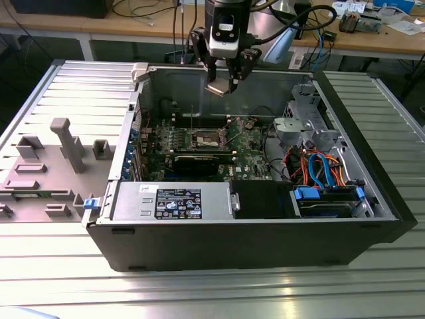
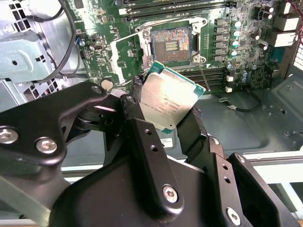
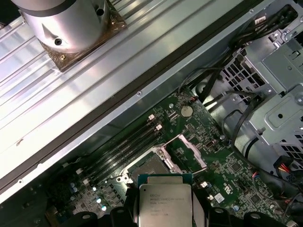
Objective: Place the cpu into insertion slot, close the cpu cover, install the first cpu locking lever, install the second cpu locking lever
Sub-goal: 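Place the cpu into insertion slot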
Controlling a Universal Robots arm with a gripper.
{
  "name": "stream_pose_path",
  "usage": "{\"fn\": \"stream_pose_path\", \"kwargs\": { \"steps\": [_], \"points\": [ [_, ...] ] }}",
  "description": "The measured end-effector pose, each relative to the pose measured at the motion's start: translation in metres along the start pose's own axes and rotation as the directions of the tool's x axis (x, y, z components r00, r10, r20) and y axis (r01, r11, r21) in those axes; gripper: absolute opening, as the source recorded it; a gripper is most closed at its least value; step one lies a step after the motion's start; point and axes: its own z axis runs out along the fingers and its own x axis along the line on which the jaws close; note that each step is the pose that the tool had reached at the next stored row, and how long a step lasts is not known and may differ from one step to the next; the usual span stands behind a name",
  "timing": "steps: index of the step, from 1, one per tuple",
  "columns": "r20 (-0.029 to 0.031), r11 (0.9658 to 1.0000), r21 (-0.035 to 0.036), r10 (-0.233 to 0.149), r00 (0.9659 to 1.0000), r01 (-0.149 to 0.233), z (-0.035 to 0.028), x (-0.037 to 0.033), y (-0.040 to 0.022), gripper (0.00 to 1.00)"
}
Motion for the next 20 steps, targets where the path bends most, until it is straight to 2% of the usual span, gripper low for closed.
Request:
{"fn": "stream_pose_path", "kwargs": {
  "steps": [7, 12, 15, 20],
  "points": [
    [0.0001, 1.0, 0.0, 0.002, 1.0, -0.002, 0.0002, 0.0, 0.0, 0.54],
    [0.0043, 0.999, -0.0003, 0.045, 0.999, -0.045, 0.0008, 0.0, -0.0001, 0.54],
    [0.0075, 0.9967, -0.0011, 0.081, 0.9967, -0.081, 0.0014, 0.0, -0.0001, 0.54],
    [0.0092, 0.9949, -0.0016, 0.101, 0.9949, -0.101, 0.0017, 0.0, -0.0002, 0.54]
  ]
}}
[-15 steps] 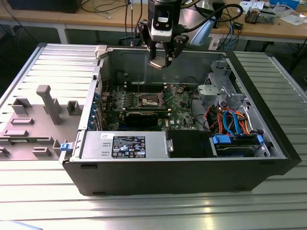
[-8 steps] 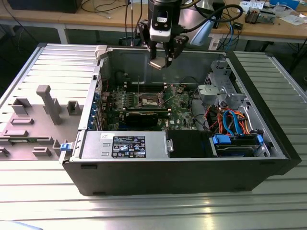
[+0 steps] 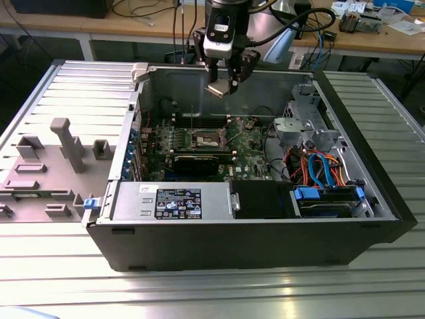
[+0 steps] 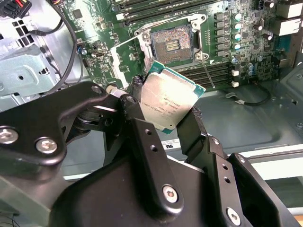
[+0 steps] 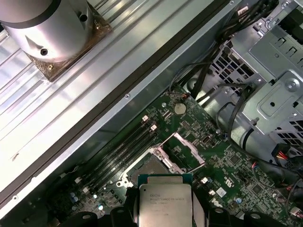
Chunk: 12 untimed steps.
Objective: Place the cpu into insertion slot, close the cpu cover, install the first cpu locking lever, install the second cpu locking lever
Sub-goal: 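Place the cpu into insertion slot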
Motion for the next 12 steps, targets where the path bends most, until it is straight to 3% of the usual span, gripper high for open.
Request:
{"fn": "stream_pose_path", "kwargs": {
  "steps": [12],
  "points": [
    [0.003, 0.9994, -0.0008, 0.035, 0.9994, -0.035, 0.0035, 0.0002, -0.0005, 0.54]
  ]
}}
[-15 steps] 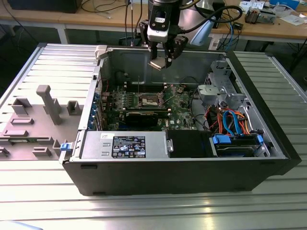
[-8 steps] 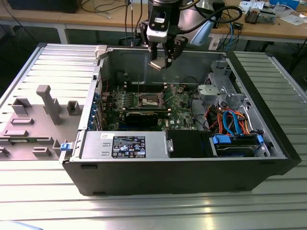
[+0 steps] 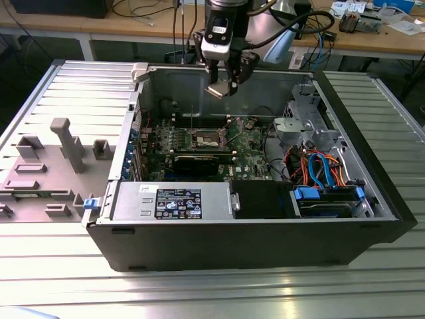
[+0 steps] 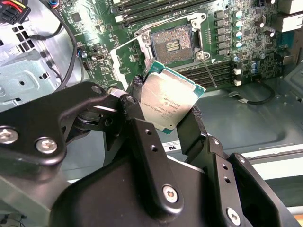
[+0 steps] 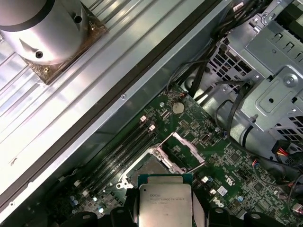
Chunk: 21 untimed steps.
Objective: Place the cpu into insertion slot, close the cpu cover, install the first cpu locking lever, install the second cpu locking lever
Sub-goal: 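Place the cpu into insertion slot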
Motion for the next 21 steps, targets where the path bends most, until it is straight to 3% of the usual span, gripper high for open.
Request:
{"fn": "stream_pose_path", "kwargs": {
  "steps": [7, 21],
  "points": [
    [0.0038, 0.999, -0.0008, 0.044, 0.999, -0.044, 0.0018, 0.0007, -0.0008, 0.54],
    [0.0102, 0.9925, -0.0026, 0.122, 0.9925, -0.122, 0.0051, 0.0015, -0.0021, 0.54]
  ]
}}
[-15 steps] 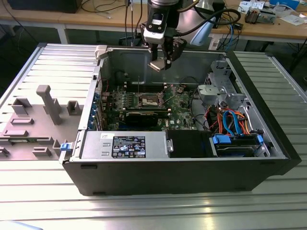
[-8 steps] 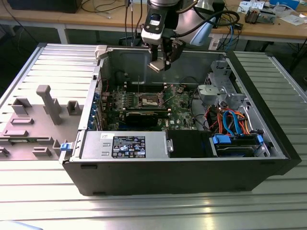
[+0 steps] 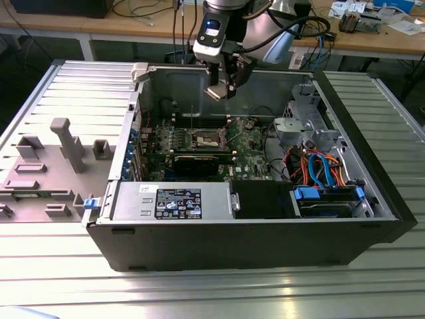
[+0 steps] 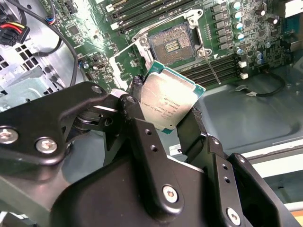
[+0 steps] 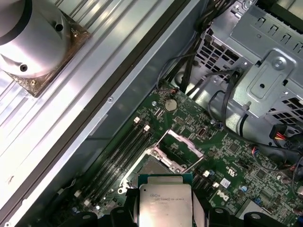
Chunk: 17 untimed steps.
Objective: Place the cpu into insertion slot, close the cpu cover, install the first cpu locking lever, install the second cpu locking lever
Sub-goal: 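Place the cpu into insertion slot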
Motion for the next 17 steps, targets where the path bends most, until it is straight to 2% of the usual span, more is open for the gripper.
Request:
{"fn": "stream_pose_path", "kwargs": {
  "steps": [13, 15, 17],
  "points": [
    [0.0053, 0.9981, -0.0013, 0.062, 0.9981, -0.062, 0.0029, 0.0003, -0.0007, 0.54],
    [0.0059, 0.9975, -0.0015, 0.07, 0.9975, -0.07, 0.0034, 0.0003, -0.0008, 0.54],
    [0.008, 0.9955, -0.0021, 0.095, 0.9955, -0.095, 0.0046, 0.0004, -0.001, 0.54]
  ]
}}
